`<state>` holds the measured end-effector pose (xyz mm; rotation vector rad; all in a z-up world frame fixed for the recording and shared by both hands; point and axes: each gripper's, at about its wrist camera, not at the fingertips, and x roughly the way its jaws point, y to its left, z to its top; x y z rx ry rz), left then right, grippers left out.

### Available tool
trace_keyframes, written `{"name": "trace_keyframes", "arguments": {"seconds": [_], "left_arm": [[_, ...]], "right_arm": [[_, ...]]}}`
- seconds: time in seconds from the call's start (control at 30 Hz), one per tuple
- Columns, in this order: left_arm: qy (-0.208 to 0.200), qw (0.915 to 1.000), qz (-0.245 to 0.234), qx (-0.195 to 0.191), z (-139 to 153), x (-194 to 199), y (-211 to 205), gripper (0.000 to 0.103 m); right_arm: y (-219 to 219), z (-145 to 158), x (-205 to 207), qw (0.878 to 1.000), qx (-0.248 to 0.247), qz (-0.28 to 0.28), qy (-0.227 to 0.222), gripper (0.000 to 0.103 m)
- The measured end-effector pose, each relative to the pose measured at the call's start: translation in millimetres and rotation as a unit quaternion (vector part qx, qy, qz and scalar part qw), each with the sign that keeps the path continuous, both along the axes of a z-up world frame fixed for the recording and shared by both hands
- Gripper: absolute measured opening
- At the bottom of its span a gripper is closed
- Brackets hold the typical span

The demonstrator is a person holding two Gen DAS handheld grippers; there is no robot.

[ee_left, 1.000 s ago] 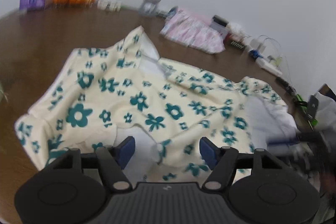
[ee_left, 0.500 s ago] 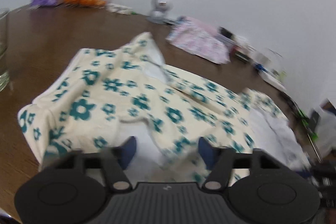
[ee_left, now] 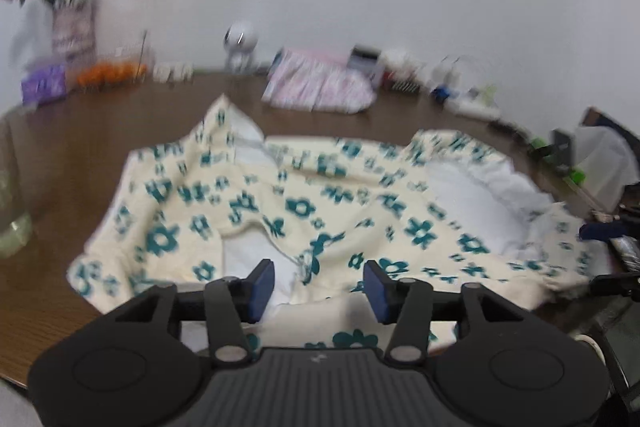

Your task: Fold clothes

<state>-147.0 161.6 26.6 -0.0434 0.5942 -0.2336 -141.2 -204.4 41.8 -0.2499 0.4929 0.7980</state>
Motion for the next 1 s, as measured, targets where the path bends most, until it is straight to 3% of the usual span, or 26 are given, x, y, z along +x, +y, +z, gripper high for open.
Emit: {"name": "trace_keyframes", "arguments": {"seconds": [0.1,0.13,0.17,0.23,0.3,0.43,0.5,0.53,0.57,0.7,0.8,0.87,0.97,1.0], "left_arm": [[-0.017,0.9995,-0.017,0.020,-2,-13,7,0.056],[-0.017,0.9992,-0.019,0.030,-4,-13,7,0.056],[-0.014,0.9989,-0.018,0.041,-8,-12,5,0.056],[-0.003,0.9982,-0.015,0.058,-15,-9,3,0.055],[0.001,0.9977,-0.015,0.065,-18,-11,6,0.054],[-0.055,0.9942,-0.051,0.077,-7,-37,21,0.060],[-0.081,0.9878,-0.072,0.112,-3,-48,28,0.068],[-0.093,0.9835,-0.081,0.132,-2,-53,33,0.072],[-0.098,0.9799,-0.092,0.147,-4,-56,38,0.072],[-0.098,0.9721,-0.148,0.153,-16,-55,49,0.072],[-0.108,0.9673,-0.172,0.152,-23,-44,51,0.072],[-0.105,0.9692,-0.176,0.136,-26,-33,56,0.066],[-0.085,0.9733,-0.179,0.116,-34,-19,63,0.045],[-0.079,0.9738,-0.181,0.112,-36,-15,64,0.036]], "right_arm": [[-15,-10,4,1.000,-0.002,-0.026,0.015,0.069],[-18,-14,7,0.999,-0.002,-0.035,0.024,0.056],[-21,-17,11,0.998,-0.001,-0.045,0.034,0.034],[-20,-23,16,0.998,-0.026,-0.049,0.040,0.009],[-19,-20,15,0.997,-0.057,-0.039,0.037,0.004],[-33,-4,6,0.995,-0.076,-0.060,0.024,0.008],[-26,2,-4,0.998,-0.052,-0.039,0.007,0.033],[-20,4,-8,0.999,-0.038,-0.023,-0.001,0.063],[-12,1,-12,0.999,-0.034,0.000,-0.012,0.074],[17,-18,-10,0.996,-0.080,0.034,-0.029,0.068],[19,-28,5,0.996,-0.083,0.017,-0.008,0.054],[18,-31,9,0.996,-0.084,0.009,-0.007,0.042],[17,-33,14,0.997,-0.078,-0.004,-0.005,0.023],[16,-34,16,0.997,-0.076,-0.008,-0.004,0.022]]}}
